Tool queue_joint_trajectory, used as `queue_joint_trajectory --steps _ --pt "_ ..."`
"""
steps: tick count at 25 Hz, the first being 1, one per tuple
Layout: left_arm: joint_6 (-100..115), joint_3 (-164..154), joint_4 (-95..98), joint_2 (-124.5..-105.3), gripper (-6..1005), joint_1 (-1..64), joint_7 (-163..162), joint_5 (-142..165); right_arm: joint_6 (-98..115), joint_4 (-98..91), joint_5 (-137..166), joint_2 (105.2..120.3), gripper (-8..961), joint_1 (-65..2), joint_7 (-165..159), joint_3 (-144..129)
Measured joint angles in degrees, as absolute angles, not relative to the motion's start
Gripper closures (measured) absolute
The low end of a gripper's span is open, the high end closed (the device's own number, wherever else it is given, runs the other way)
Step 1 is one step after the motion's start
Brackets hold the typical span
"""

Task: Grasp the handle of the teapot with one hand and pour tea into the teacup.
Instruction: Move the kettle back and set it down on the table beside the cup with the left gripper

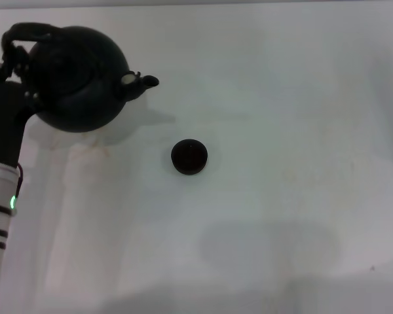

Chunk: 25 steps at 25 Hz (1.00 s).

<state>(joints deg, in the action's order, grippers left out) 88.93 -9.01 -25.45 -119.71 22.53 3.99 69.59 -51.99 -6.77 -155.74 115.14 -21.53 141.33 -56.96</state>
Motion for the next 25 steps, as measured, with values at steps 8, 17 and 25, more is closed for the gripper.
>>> queue_joint_trajectory --steps 8,17,25 --pt "88.1 -7.5 -27.1 -119.76 890 19.1 3.9 69.6 -51.7 -6.8 -155.7 115.14 129 -21.5 141.3 -56.6" --pt "82.6 -6.6 -27.1 -119.62 890 17.7 3.1 68.4 -51.1 -6.9 -155.9 115.07 129 -21.7 141.3 -56.6" --pt "81.0 -6.6 -27.1 -119.46 889 17.8 3.1 67.9 -51.1 -6.9 -156.0 115.04 128 -21.7 141.3 -56.6"
